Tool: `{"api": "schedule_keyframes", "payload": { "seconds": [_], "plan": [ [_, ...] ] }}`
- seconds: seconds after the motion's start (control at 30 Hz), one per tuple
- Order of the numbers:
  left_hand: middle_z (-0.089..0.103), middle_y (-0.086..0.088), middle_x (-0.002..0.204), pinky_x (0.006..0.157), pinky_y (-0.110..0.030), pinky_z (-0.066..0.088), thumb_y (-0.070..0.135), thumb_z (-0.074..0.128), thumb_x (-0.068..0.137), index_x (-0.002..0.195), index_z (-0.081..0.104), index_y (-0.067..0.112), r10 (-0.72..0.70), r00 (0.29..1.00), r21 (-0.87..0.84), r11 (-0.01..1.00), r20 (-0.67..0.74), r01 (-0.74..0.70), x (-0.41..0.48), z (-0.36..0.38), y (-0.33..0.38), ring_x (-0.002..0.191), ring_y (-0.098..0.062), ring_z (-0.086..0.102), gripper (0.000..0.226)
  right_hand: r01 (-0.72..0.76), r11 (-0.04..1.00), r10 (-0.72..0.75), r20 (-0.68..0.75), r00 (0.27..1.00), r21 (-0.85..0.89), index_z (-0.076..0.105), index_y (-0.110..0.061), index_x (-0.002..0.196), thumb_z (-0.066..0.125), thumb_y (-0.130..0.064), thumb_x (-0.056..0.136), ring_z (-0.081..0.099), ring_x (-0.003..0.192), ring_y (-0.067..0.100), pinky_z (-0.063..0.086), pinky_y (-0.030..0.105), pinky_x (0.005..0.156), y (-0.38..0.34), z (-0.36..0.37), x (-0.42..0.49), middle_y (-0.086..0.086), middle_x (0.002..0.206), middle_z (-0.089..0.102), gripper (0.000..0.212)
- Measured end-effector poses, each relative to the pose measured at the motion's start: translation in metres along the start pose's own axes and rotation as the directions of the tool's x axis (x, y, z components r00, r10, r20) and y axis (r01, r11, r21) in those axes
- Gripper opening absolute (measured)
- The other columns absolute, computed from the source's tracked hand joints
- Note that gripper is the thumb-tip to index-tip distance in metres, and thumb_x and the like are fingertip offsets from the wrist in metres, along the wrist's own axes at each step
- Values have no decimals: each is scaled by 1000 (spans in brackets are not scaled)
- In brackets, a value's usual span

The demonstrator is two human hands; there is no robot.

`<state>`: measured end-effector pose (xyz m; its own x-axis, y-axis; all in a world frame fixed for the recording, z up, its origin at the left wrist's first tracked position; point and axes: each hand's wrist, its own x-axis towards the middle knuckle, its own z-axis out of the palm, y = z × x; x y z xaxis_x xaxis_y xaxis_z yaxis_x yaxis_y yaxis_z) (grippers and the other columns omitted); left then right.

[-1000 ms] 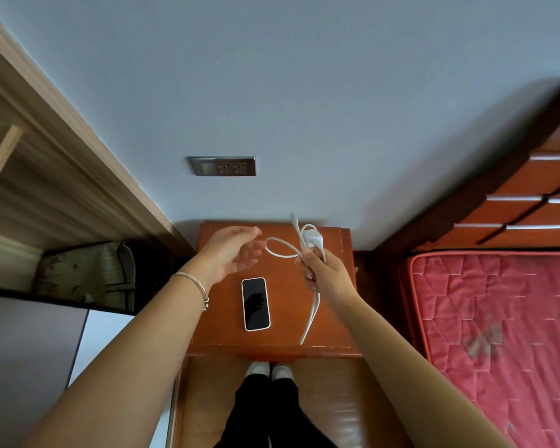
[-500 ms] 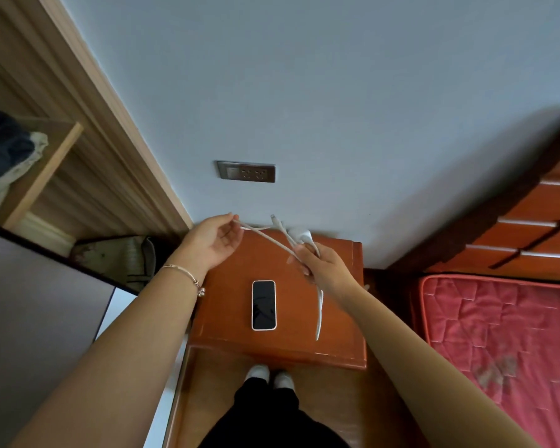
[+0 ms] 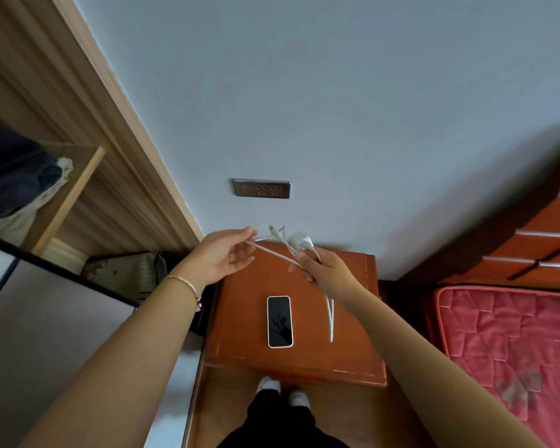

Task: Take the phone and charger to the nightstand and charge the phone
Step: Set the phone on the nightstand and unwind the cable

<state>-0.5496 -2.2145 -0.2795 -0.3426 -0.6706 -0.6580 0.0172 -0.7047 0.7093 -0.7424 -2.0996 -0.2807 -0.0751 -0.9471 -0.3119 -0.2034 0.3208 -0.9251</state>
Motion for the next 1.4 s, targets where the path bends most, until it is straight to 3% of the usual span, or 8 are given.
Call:
{"api": "schedule_keyframes", "payload": {
  "seconds": [0.13, 0.37, 0.53, 0.7, 0.83, 0.97, 1.2, 1.4],
  "plan": [
    [76, -1, 84, 66, -28, 56, 33, 78, 65, 88, 76, 14, -34, 992, 170, 985, 120, 13, 6, -7, 11, 76, -13, 71, 30, 35, 999, -33, 47, 998, -28, 69, -22, 73, 44, -30, 96, 42, 48, 5, 38, 21, 53, -7, 10, 7, -9, 53, 47, 35],
    [71, -1, 69, 56, -21, 55, 14, 66, 84, 81, 71, 9, -1, 987, 157, 987, 164, -25, 20, -8, 13, 61, -9, 65, 8, 3, 998, 0, 44, 999, -65, 68, -15, 76, 35, -38, 98, 43, 53, 8, 38, 23, 57, -12, 30, 14, -4, 59, 47, 45],
    [69, -2, 64, 50, -18, 53, 13, 64, 85, 78, 71, 6, 24, 990, 104, 994, 137, -39, 21, -14, 6, 54, -6, 63, 12, -76, 997, 77, -167, 983, 14, 66, -3, 84, 28, -44, 98, 57, 57, 10, 45, 23, 58, -6, 32, 17, -2, 64, 62, 58],
    [71, -3, 66, 54, -21, 55, 13, 62, 86, 69, 73, 9, 39, 998, -56, 998, 49, -36, 22, -37, -2, 59, -8, 66, 21, -91, 969, 173, -365, 915, 231, 69, -12, 96, 36, -32, 97, 64, 93, 19, 48, 23, 76, 1, 16, 23, 6, 101, 70, 40],
    [72, -4, 66, 58, -25, 56, 11, 61, 87, 71, 69, 11, 24, 998, -96, 995, -61, -29, 23, -50, -14, 64, -13, 69, 18, -26, 842, 252, -351, 902, 539, 73, -9, 71, 39, -15, 91, 68, 83, 23, 54, 35, 83, -7, 3, 26, 9, 85, 72, 39],
    [71, -6, 73, 63, -29, 54, 12, 63, 86, 79, 64, 11, -5, 988, -103, 995, -152, -11, 28, -47, -25, 77, -19, 66, 7, -9, 605, 281, -203, 938, 796, 64, -4, 64, 36, -12, 89, 59, 47, 16, 57, 37, 69, -9, -2, 32, 4, 53, 61, 39],
    [59, -7, 102, 77, -33, 51, 16, 65, 86, 83, 64, 12, -54, 936, -37, 998, -347, 44, 41, -38, -38, 105, -20, 51, 5, -40, 685, 228, -163, 960, 727, 59, -9, 68, 35, -15, 89, 29, 37, 8, 37, 29, 60, 0, -8, 37, -8, 44, 33, 33],
    [61, -6, 81, 63, -27, 51, 14, 65, 85, 89, 63, 9, -57, 925, -59, 998, -376, 38, 49, -39, -46, 77, -15, 61, 6, -17, 725, 175, -161, 971, 689, 61, -11, 65, 32, -16, 89, 30, 42, 8, 29, 25, 55, 2, -15, 40, -8, 47, 34, 38]
  ]
}}
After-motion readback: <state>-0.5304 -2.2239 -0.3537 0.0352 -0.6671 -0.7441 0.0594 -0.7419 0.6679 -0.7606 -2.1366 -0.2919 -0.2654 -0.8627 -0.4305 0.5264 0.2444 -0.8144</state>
